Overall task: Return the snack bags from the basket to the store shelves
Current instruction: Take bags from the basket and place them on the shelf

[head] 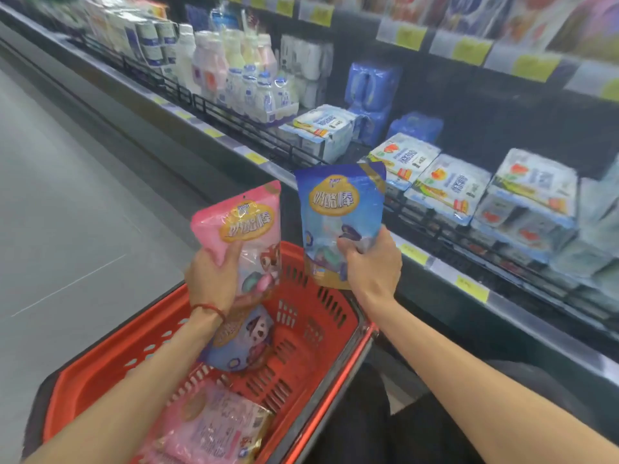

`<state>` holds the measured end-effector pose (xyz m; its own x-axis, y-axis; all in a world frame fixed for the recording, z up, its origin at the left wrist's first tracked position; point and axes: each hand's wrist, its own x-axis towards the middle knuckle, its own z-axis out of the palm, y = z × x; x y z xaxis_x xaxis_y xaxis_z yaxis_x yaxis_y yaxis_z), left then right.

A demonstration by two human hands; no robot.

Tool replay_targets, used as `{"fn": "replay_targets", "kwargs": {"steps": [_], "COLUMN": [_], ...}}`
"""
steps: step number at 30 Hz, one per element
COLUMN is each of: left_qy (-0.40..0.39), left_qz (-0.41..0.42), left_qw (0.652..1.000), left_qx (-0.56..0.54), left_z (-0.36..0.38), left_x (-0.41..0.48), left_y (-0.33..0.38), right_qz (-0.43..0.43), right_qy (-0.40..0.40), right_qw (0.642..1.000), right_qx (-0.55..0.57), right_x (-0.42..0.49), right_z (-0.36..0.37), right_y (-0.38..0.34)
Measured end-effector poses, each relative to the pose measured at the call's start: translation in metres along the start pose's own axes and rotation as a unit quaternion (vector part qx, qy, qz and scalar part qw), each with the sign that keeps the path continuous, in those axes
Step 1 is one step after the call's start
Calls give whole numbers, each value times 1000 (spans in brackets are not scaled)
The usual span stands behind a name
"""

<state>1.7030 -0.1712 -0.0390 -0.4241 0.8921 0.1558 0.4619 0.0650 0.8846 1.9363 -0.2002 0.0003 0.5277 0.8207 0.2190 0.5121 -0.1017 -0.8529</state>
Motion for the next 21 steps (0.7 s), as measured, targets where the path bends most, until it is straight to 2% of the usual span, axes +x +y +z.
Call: {"fn": "replay_targets", "kwargs": {"steps": [3,7,12,17,21], "left_qy": [3,-8,-24,-75,-94], "left_qz": [36,59,93,148,163], "left_qw": [998,991,982,966,955], "left_qx": [-58,-123,-164,-199,-230], "left_z": [11,31,60,88,107], "left_x": [6,10,6,-13,-29], "left_y": [37,80,137,209,263], "right_qz": [-17,-50,-57,-62,-49], "right_qy": [24,68,134,208,231], "right_qw": [999,995,987,972,964], "right_qx": [45,53,70,91,122], "right_x": [15,33,48,60,77], "right_z": [-23,-58,-109,-174,-222], "right_y": [-11,-22,-23,-25,-28]}}
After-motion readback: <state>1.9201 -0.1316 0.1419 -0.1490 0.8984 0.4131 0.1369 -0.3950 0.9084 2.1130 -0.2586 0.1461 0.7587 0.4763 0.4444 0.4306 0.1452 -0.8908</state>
